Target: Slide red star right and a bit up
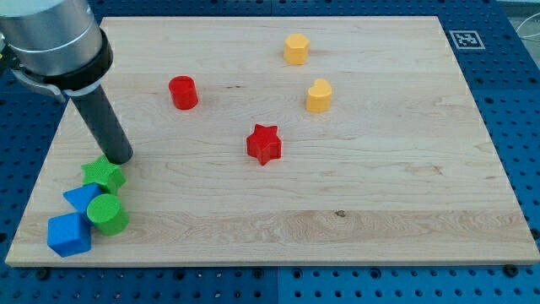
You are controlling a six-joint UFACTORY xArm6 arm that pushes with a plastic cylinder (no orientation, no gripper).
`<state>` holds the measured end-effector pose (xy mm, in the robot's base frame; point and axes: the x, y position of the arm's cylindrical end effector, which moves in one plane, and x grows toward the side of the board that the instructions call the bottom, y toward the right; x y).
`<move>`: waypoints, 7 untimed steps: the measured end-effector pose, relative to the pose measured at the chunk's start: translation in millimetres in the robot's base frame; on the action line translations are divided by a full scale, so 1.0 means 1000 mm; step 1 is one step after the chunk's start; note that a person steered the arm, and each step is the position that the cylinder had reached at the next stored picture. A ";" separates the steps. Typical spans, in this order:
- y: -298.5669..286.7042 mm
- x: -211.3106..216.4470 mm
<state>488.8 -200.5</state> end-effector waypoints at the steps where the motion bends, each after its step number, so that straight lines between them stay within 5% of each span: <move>1: 0.027 -0.013; 7: 0.241 0.011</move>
<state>500.2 40.9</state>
